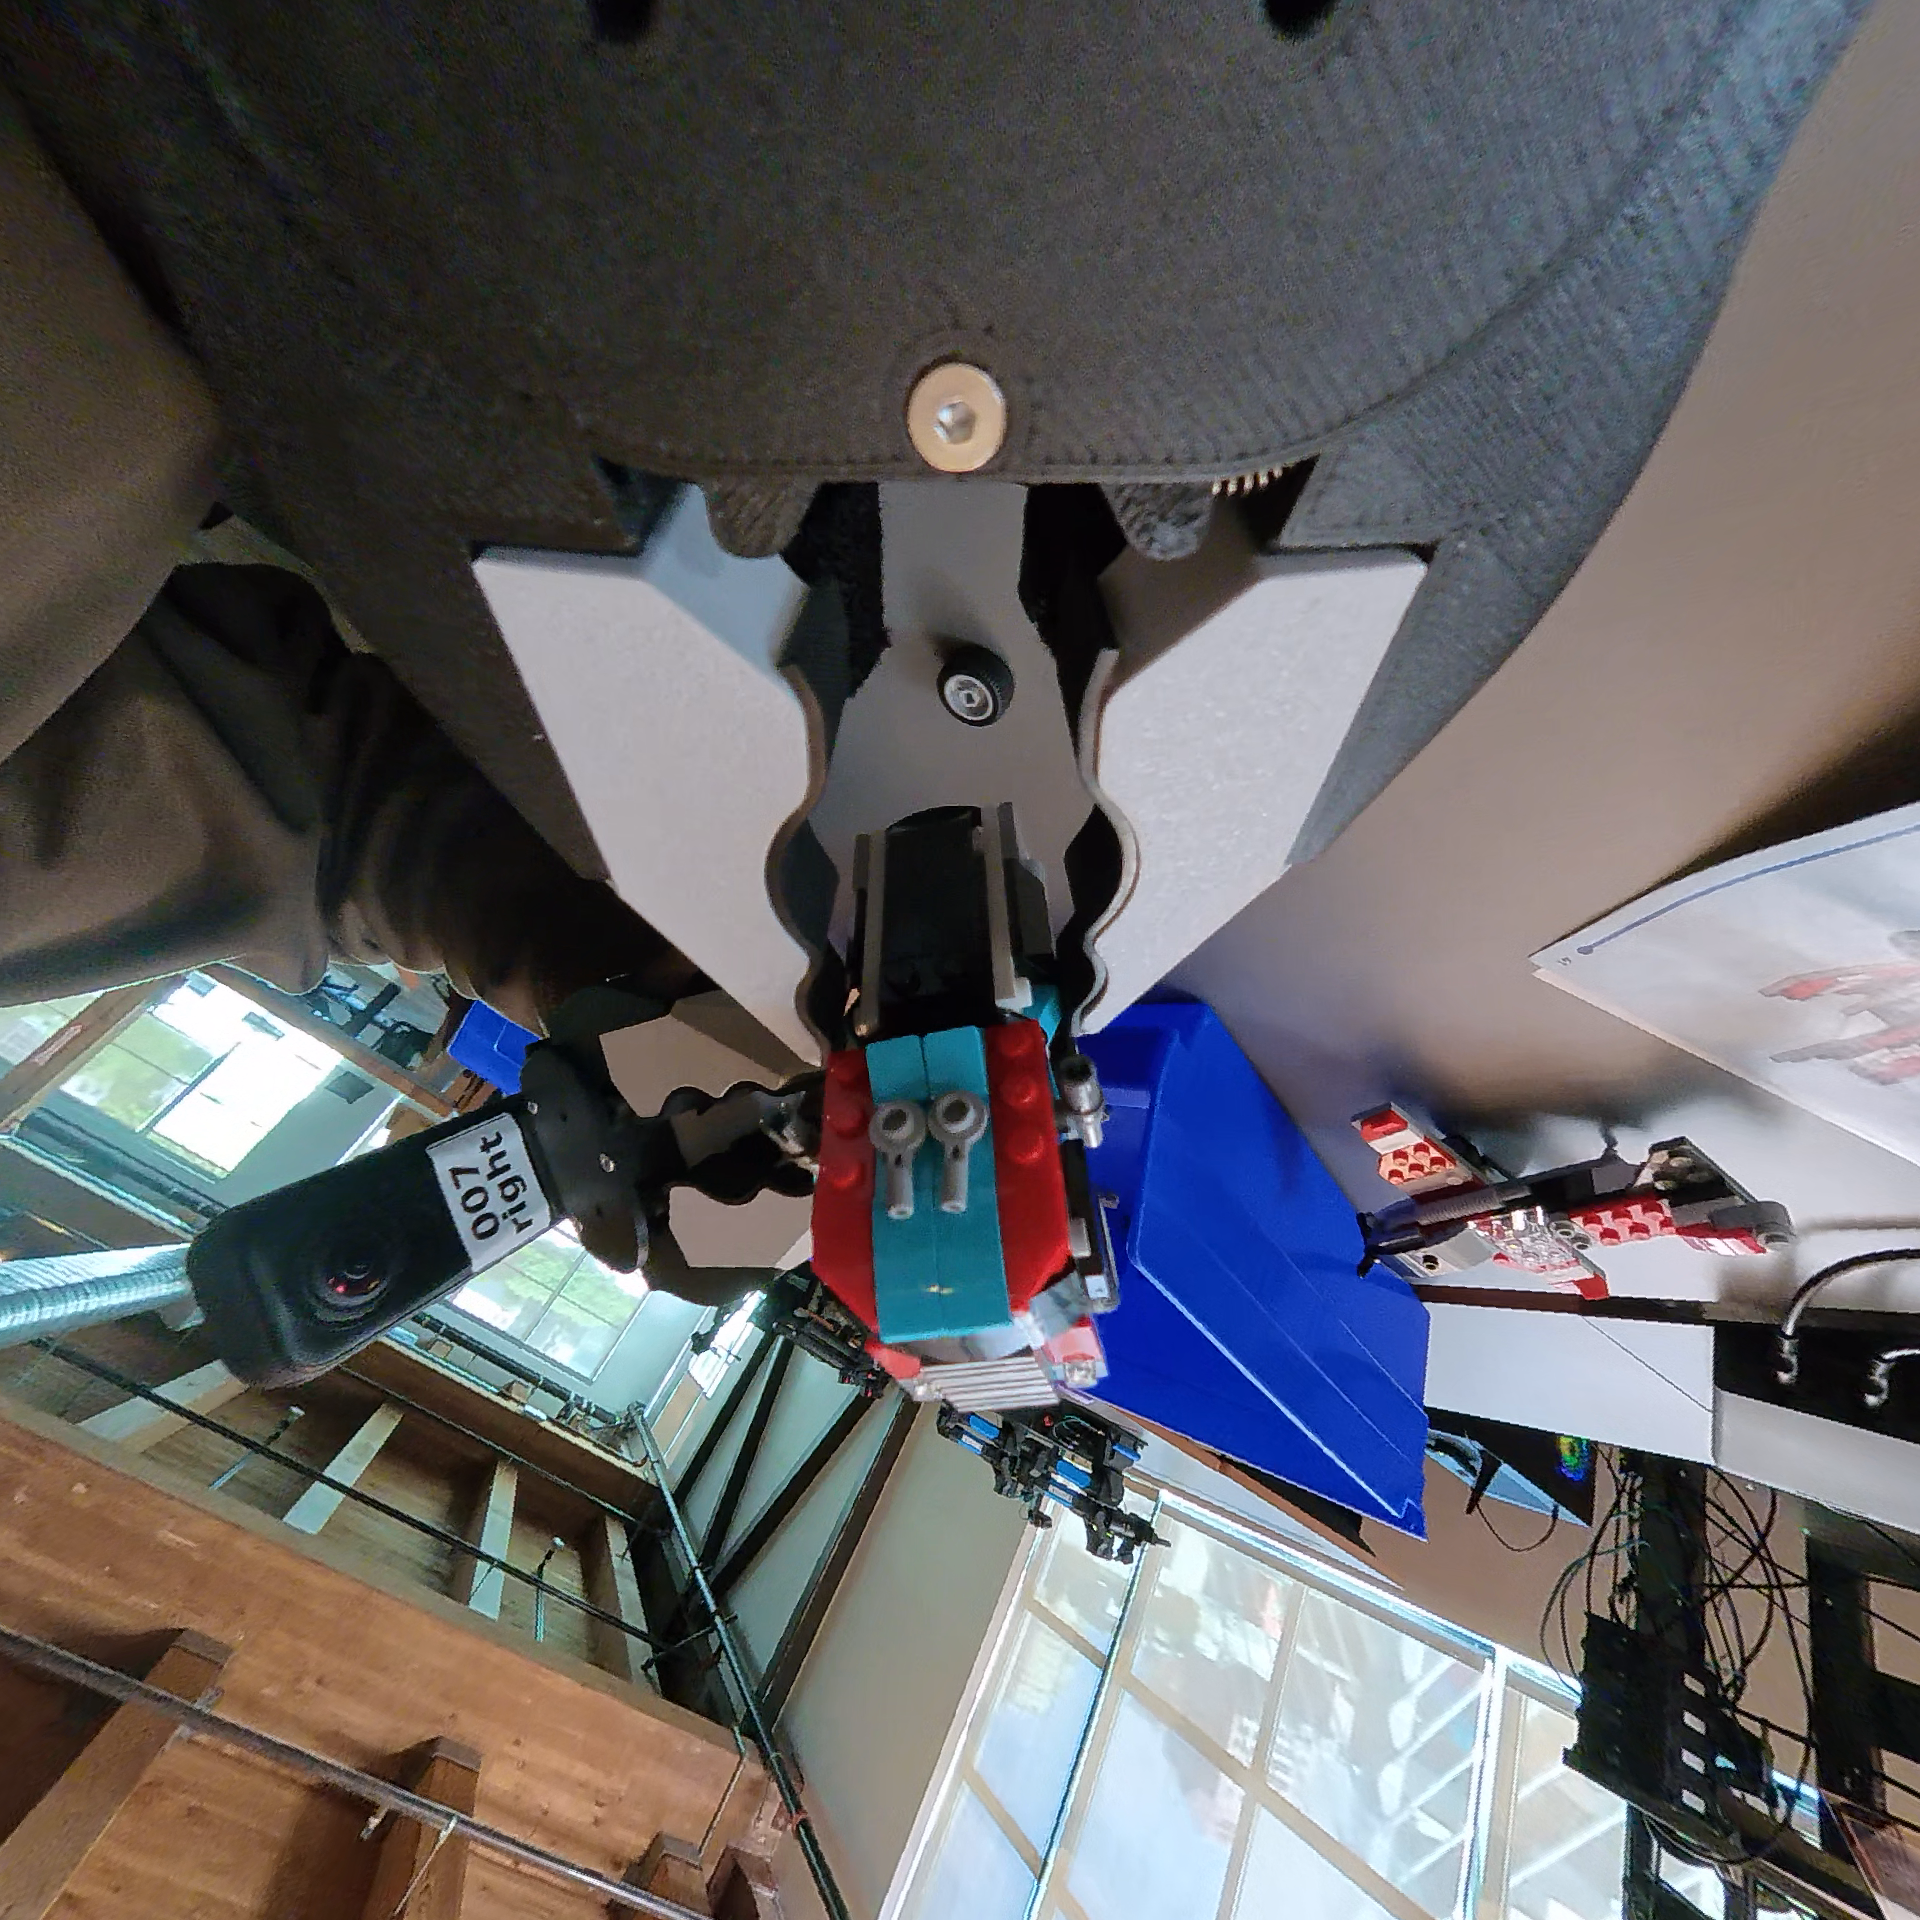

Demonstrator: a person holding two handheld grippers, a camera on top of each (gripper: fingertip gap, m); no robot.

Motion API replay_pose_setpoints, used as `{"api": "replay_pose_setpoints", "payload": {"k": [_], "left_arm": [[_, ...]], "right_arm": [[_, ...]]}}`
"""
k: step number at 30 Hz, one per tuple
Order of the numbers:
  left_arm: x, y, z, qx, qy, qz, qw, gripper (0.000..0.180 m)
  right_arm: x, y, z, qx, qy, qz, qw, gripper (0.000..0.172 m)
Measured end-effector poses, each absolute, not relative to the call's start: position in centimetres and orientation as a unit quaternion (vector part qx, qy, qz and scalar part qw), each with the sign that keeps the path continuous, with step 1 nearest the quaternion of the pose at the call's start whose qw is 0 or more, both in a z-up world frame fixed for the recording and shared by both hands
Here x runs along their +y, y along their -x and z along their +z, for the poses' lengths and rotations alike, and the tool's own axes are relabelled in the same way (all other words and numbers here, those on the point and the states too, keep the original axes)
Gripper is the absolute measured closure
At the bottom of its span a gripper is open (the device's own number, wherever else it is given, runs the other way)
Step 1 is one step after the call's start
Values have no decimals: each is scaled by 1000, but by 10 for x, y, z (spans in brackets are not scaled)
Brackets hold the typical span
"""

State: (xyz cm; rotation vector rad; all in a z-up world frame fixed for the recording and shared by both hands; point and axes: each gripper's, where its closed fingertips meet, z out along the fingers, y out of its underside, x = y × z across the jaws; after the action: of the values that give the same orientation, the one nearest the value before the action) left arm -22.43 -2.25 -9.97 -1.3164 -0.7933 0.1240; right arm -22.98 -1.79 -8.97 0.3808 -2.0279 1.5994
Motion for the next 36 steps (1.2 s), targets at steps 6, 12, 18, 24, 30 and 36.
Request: {"api": "replay_pose_setpoints", "payload": {"k": [6, 12, 18, 24, 30, 36], "left_arm": [[-25, 225, -99, -347, 611, 104, 704, 137], [-23, 225, -99, -330, 631, 140, 688, 138], [-20, 224, -103, -339, 626, 111, 693, 137], [-25, 229, -102, -374, 572, 9, 730, 137], [-25, 224, -85, -312, 557, -23, 769, 137], [-25, 210, -72, -232, 558, -45, 795, 136]], "right_arm": [[-20, 232, -91, -751, -120, 597, 254, 151], [-19, 233, -91, -765, -125, 575, 262, 151], [-20, 234, -93, -773, -122, 559, 274, 151], [-22, 237, -96, -783, -87, 571, 232, 144], [-20, 235, -84, -775, -2, 627, 79, 116], [-21, 219, -71, -740, 63, 661, -105, 108]]}}
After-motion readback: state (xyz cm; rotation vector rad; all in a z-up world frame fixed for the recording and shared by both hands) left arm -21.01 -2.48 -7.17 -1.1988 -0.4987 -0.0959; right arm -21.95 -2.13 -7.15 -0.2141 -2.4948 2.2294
